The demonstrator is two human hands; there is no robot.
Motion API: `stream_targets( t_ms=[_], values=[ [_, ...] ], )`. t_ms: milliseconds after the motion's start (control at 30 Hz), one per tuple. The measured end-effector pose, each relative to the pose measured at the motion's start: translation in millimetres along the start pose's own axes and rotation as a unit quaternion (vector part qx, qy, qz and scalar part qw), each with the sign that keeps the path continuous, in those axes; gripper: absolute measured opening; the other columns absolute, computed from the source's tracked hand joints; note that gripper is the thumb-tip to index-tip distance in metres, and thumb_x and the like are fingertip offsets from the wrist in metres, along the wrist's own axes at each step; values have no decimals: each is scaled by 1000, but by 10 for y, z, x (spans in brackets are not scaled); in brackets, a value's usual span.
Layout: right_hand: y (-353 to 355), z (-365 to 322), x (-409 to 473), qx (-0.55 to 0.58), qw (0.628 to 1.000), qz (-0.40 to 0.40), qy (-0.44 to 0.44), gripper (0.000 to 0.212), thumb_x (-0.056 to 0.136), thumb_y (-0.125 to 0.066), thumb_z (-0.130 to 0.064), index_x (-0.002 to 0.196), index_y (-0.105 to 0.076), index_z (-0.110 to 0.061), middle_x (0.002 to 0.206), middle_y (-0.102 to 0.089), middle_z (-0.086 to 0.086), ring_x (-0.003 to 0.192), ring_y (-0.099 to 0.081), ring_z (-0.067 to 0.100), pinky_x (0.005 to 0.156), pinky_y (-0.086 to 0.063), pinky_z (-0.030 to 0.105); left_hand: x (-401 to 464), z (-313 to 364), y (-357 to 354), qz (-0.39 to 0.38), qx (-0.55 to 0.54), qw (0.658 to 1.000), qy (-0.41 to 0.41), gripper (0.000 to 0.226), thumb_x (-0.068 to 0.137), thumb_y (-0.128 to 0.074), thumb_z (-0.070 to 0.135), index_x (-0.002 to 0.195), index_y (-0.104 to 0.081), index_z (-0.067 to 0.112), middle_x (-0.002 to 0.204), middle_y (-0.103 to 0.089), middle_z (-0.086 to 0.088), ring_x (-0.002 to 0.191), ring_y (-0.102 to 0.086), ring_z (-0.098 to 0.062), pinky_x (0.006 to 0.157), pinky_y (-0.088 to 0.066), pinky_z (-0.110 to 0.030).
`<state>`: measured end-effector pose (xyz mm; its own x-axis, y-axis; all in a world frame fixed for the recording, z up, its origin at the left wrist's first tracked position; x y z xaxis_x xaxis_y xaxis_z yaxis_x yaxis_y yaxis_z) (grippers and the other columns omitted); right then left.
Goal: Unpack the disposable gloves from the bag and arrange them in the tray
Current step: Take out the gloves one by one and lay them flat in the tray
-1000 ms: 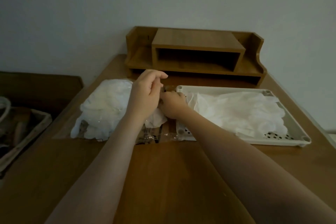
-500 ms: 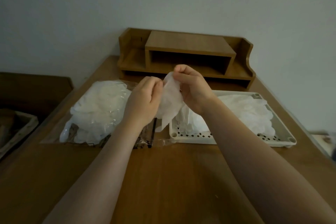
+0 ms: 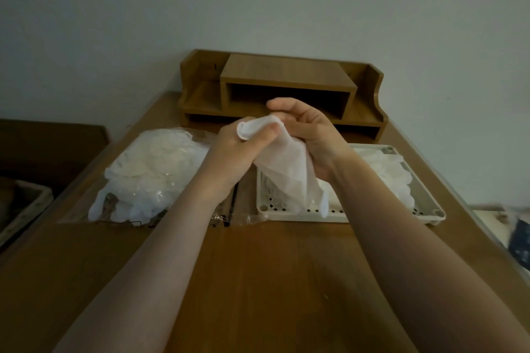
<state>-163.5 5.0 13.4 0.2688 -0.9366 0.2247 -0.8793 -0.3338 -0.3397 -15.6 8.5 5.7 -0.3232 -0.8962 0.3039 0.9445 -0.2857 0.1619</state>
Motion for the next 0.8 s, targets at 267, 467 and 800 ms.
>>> stream_targets(
  t_ms=[267, 467, 800],
  values=[
    [185, -162, -307, -325, 941, 80, -49, 20, 89, -63, -17, 107, -68, -12, 101, -68, 6, 88, -66, 21, 81, -56, 35, -27, 31, -60, 52, -61, 996, 46, 30, 98, -45, 35, 75, -58, 19, 68, -60, 4, 68, -61, -11, 61, -47, -23],
    [480, -315, -498, -315, 939, -20, -138, 21, 86, -65, -18, 103, -68, -6, 100, -69, 8, 93, -67, 24, 81, -53, 33, -38, 80, -271, 47, -64, 994, 80, 23, 97, -47, 35, 87, -59, 19, 86, -62, -4, 82, -65, -21, 81, -54, -45],
    [1072, -373, -841, -80, 973, -94, -195, 23, 87, -61, -30, 100, -68, -13, 94, -71, 2, 86, -70, 14, 71, -57, 25, 127, 101, -701, 55, 14, 997, 57, 28, 100, -41, 32, 87, -65, 25, 85, -59, -6, 79, -57, -20, 69, -44, -30]
  ],
)
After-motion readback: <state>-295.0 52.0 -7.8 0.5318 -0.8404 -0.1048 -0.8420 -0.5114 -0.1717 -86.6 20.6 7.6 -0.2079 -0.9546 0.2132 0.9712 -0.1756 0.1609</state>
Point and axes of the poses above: each hand's wrist, its own x-axis towards the middle knuckle, its own y-axis out of the back of the hand, z = x × y, the point moved 1 cm from there along x, towards the middle knuckle
